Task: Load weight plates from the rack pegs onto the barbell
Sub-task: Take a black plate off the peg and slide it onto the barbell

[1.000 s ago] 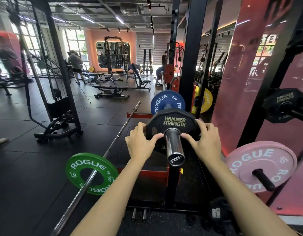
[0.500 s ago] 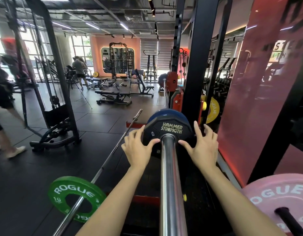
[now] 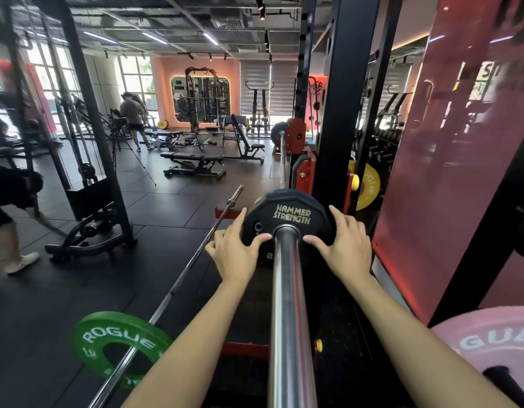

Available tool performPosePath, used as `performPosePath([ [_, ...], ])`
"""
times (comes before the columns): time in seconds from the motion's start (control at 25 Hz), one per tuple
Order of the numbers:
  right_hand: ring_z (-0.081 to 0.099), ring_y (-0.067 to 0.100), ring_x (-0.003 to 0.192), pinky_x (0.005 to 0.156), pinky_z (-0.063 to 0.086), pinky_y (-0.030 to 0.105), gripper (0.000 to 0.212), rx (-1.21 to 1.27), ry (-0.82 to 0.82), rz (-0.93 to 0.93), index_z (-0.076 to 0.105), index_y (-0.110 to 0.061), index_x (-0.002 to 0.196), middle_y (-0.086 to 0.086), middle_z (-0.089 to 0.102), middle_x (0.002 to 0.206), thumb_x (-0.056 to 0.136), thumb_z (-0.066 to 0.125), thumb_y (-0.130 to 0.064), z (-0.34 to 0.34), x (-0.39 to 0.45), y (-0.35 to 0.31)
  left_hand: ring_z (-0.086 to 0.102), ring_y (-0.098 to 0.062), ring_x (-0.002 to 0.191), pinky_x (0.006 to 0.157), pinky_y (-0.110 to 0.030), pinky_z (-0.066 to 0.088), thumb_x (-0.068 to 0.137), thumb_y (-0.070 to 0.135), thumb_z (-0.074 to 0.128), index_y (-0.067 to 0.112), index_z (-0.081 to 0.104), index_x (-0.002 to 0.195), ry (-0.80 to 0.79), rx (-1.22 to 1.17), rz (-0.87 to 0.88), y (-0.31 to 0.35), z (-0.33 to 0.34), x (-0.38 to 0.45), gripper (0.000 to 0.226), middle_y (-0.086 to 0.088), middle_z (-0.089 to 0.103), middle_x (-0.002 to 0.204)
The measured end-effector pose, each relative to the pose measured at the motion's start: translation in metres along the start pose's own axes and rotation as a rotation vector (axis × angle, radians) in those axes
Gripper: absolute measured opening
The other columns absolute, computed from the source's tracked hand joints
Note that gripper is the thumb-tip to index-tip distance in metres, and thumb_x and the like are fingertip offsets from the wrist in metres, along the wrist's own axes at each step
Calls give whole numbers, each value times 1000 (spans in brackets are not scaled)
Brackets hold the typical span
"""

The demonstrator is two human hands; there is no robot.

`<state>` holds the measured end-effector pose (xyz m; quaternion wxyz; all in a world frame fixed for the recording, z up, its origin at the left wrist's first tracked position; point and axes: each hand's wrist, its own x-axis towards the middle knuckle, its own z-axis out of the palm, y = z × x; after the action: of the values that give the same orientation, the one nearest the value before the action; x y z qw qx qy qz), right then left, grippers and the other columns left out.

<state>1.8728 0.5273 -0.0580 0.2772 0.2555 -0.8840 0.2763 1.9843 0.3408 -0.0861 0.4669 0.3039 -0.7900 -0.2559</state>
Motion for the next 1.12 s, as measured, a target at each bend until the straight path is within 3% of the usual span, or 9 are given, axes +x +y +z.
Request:
performPosePath([
  [0.16,48,32,122,99,40,44,83,37,10,88,36,-12,142,11,58,127,81,61,-63,-9,-24,-17,52,-20,111,97,-45,32,72,76,63,37,49,140,-56,29,-81,-3,-13,-15,80,5,67,116],
  [0.56,49,28,117,97,44,44,67,109,12,-13,44,-20,139,4,58,124,87,55,-61,-100,-108,-39,50,-15,117,103,-48,34,74,65,70,38,56,128,-88,1,-6,1,-128,-86,62,14,63,119],
  [0.72,49,27,116,94,46,43,61,107,-34,-7,46,-23,137,3,58,127,88,53,-59,-129,-169,-50,50,-15,115,100,-42,32,77,66,67,38,54,131,-117,12,20,0,-181,-138,62,14,61,122],
  [0.92,49,27,109,87,45,40,55,132,-39,-23,47,-22,136,4,60,118,90,55,-52,-164,-219,-60,51,-16,112,100,-44,33,79,64,65,37,55,131,-136,5,-13,5,-226,-179,60,11,62,120],
  [1.12,47,28,117,93,42,41,59,147,-80,-62,44,-23,140,3,57,130,90,57,-50,-192,-246,-62,51,-13,106,98,-43,34,80,61,66,37,55,130,-108,-4,19,29,-265,-210,56,14,60,114],
])
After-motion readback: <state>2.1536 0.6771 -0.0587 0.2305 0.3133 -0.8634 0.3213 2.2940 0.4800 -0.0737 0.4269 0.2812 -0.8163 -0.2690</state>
